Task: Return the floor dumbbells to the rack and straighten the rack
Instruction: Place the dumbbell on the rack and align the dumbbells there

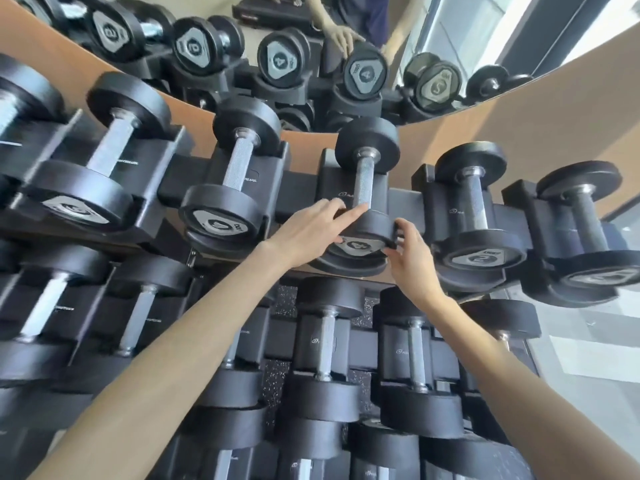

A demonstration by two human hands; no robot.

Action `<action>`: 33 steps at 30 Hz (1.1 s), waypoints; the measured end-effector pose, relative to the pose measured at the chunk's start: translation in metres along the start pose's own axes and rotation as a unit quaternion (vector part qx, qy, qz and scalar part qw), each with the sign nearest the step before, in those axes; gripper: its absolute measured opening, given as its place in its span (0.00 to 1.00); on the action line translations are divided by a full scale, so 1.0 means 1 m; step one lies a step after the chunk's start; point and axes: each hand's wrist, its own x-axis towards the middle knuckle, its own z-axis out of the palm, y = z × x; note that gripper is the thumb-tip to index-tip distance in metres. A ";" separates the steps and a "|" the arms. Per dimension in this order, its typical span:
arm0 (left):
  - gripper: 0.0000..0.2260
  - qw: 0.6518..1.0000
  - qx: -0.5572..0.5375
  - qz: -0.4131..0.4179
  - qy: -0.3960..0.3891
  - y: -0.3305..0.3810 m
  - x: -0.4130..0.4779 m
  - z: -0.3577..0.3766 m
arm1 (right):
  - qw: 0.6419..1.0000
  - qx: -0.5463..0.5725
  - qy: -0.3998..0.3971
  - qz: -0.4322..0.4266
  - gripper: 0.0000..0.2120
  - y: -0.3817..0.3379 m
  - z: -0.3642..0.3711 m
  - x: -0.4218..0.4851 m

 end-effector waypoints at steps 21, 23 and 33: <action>0.26 0.965 -0.185 -0.180 -0.039 0.013 -0.004 0.006 | 0.991 -0.102 -0.060 -0.059 0.23 -0.013 -0.022 0.009; 0.26 0.984 -0.116 -0.130 -0.046 0.016 0.007 -0.002 | 0.998 0.034 -0.051 -0.014 0.23 -0.002 -0.016 0.002; 0.27 0.930 -0.293 -0.213 0.069 -0.005 -0.016 0.013 | 0.982 -0.076 -0.113 -0.134 0.28 -0.015 -0.021 0.023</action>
